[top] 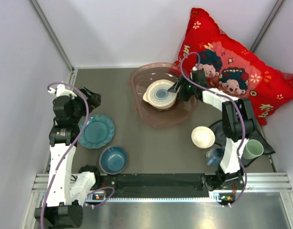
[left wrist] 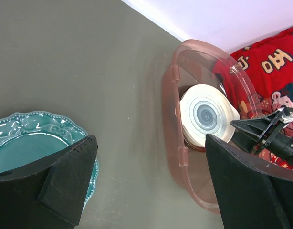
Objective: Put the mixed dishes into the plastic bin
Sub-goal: Place the plate in the plastic bin, then pick up the plate at the center of the board.
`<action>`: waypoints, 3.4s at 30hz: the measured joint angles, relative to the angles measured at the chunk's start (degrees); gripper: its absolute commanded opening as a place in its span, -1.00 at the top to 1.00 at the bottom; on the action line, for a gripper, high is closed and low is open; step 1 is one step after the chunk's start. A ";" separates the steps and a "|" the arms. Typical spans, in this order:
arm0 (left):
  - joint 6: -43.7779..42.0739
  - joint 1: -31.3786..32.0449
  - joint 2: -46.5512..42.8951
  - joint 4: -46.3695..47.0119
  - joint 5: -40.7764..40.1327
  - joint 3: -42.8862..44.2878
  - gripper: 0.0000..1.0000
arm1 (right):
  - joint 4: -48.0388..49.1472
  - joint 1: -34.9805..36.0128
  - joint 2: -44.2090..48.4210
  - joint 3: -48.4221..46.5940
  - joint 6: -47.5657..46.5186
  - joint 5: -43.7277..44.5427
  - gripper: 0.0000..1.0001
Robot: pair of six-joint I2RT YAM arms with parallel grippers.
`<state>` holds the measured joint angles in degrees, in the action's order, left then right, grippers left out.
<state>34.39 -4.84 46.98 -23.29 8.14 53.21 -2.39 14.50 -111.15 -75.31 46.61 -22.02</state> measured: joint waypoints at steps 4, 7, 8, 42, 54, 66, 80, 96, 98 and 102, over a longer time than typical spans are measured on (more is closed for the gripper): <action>0.00 0.00 0.00 0.07 0.00 -0.13 -0.97 | -2.38 0.00 -0.13 -0.72 -1.66 0.39 -0.45; 0.00 0.00 -0.02 0.09 0.02 -0.20 -0.97 | -4.85 0.02 -0.55 -2.08 -2.93 0.57 -0.46; 0.00 0.00 -0.02 0.09 0.00 -0.22 -0.97 | -5.31 0.04 -0.81 -2.51 -3.26 0.76 -0.46; 0.00 0.00 -0.26 0.13 0.31 -0.79 -0.97 | -13.90 1.60 13.66 -2.16 -15.54 9.88 -0.50; 0.00 0.00 -0.17 0.17 1.51 -1.05 -0.97 | -7.76 5.01 21.18 -0.87 -14.10 -9.25 -0.50; -0.02 0.00 0.55 0.11 1.51 -1.05 -0.97 | -3.58 20.55 12.90 -3.63 -9.73 -18.91 -0.50; -0.33 0.00 0.55 0.09 1.49 -1.03 -0.97 | 4.22 33.59 -5.20 -16.74 -2.43 -21.92 -0.50; -1.38 0.00 0.55 -0.33 0.57 -0.83 -0.97 | 4.42 36.59 -20.70 -24.11 2.54 -10.56 -0.50; -1.38 0.00 0.55 -0.33 0.42 -0.83 -0.97 | 4.42 36.81 -21.75 -24.61 2.78 -10.12 -0.50; -1.44 0.00 0.55 -0.33 0.37 -0.83 -0.97 | 4.52 37.68 -22.67 -25.09 2.97 -9.44 -0.50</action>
<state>32.95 -4.84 47.53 -23.62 8.51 52.38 2.13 52.18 -133.82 -100.40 49.58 -31.46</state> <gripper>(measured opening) 0.986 0.751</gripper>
